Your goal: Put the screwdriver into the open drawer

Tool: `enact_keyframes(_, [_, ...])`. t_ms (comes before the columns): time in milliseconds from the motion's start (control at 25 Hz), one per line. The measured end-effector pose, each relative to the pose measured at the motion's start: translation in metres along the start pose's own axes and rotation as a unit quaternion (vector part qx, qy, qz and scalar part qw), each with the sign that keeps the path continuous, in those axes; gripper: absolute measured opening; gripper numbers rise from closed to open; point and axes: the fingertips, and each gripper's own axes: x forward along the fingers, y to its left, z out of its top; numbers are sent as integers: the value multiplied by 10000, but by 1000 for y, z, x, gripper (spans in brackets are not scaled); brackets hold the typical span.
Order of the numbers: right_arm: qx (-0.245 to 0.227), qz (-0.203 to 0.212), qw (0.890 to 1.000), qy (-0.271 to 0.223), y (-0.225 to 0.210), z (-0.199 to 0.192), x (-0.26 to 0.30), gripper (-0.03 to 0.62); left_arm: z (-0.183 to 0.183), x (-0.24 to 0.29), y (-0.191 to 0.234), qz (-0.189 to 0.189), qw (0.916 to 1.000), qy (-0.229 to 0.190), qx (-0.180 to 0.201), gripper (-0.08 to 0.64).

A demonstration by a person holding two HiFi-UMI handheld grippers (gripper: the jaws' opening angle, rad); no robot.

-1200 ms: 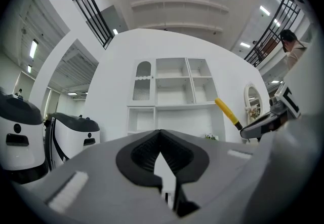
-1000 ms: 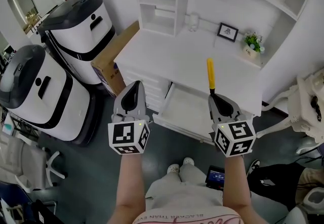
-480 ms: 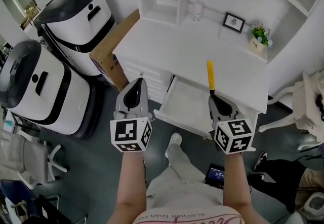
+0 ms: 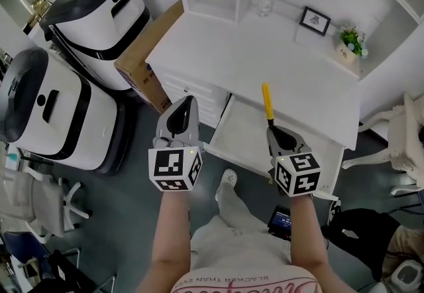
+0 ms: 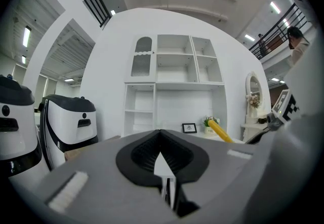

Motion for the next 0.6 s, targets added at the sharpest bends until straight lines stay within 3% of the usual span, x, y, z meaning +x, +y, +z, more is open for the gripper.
enact_keyframes(600, [222,361,9923,1167,-16,-71,80,17,-72,42,22,-55,9968,727,-327,8])
